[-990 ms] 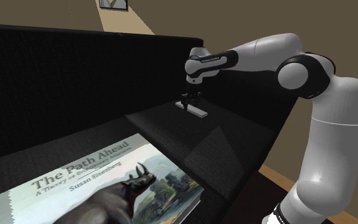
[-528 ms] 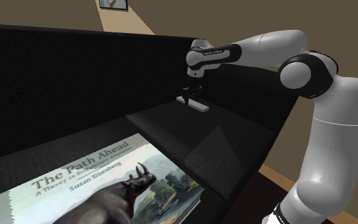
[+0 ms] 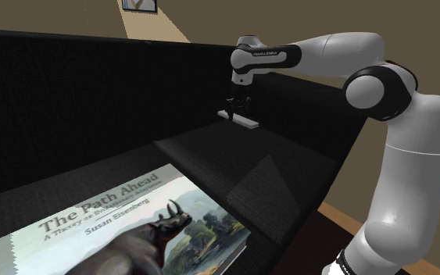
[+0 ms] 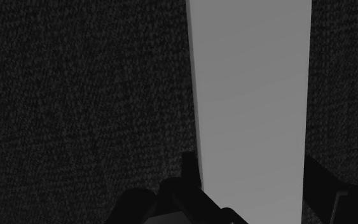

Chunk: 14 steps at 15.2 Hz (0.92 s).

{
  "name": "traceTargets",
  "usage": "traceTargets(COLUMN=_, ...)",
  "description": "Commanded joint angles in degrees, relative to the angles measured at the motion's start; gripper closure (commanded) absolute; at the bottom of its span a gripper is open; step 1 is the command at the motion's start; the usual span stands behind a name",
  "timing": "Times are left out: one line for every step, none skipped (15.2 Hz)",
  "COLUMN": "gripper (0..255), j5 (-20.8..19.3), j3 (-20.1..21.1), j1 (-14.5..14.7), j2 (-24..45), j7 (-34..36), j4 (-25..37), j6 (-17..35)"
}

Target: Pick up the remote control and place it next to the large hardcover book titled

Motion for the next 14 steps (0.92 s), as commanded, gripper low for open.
traceTargets(gripper=255, j5=0.0, j3=0.0, j1=0.0, j2=0.0, j7=0.0, j4=1.6, j6=-1.6)
traceTargets(gripper=255, j5=0.0, j3=0.0, j1=0.0, j2=0.0, j7=0.0, j4=2.4, j6=-2.4)
traceTargets(gripper=255, j5=0.0, j3=0.0, j1=0.0, j2=0.1, j7=0.0, j4=3.2, j6=-3.2)
traceTargets(gripper=255, j5=0.0, j3=0.0, j1=0.0, j2=0.1, j7=0.0, j4=4.1, j6=-4.0)
traceTargets(gripper=255, j5=0.0, j3=0.0, j1=0.0, j2=0.2, j7=0.1, j4=5.0, j6=-4.8)
traceTargets(gripper=255, j5=0.0, j3=0.0, j1=0.0, j2=0.2, j7=0.1, j4=5.1, j6=-4.9)
traceTargets(gripper=255, j5=-0.1, j3=0.2, j1=0.4, j2=-2.2, j7=0.7, j4=1.6, j6=-3.9)
traceTargets(gripper=255, j5=-0.2, j3=0.4, j1=0.9, j2=-4.6, j7=1.3, j4=-1.7, j6=-2.9)
traceTargets(gripper=255, j5=-0.2, j3=0.7, j1=1.3, j2=-6.8, j7=2.0, j4=-4.8, j6=-2.1)
traceTargets(gripper=255, j5=-0.2, j3=0.9, j1=1.7, j2=-9.0, j7=2.6, j4=-7.7, j6=-1.3)
traceTargets(gripper=255, j5=-0.3, j3=1.2, j1=2.1, j2=-11.2, j7=3.3, j4=-10.5, j6=-0.6)
traceTargets(gripper=255, j5=-0.3, j3=1.5, j1=2.5, j2=-13.2, j7=4.0, j4=-13.1, j6=0.0)
traceTargets(gripper=255, j5=-0.2, j3=1.9, j1=2.9, j2=-15.3, j7=4.8, j4=-15.7, j6=0.5)
traceTargets(gripper=255, j5=-0.2, j3=2.2, j1=3.3, j2=-17.2, j7=5.5, j4=-18.1, j6=0.9)
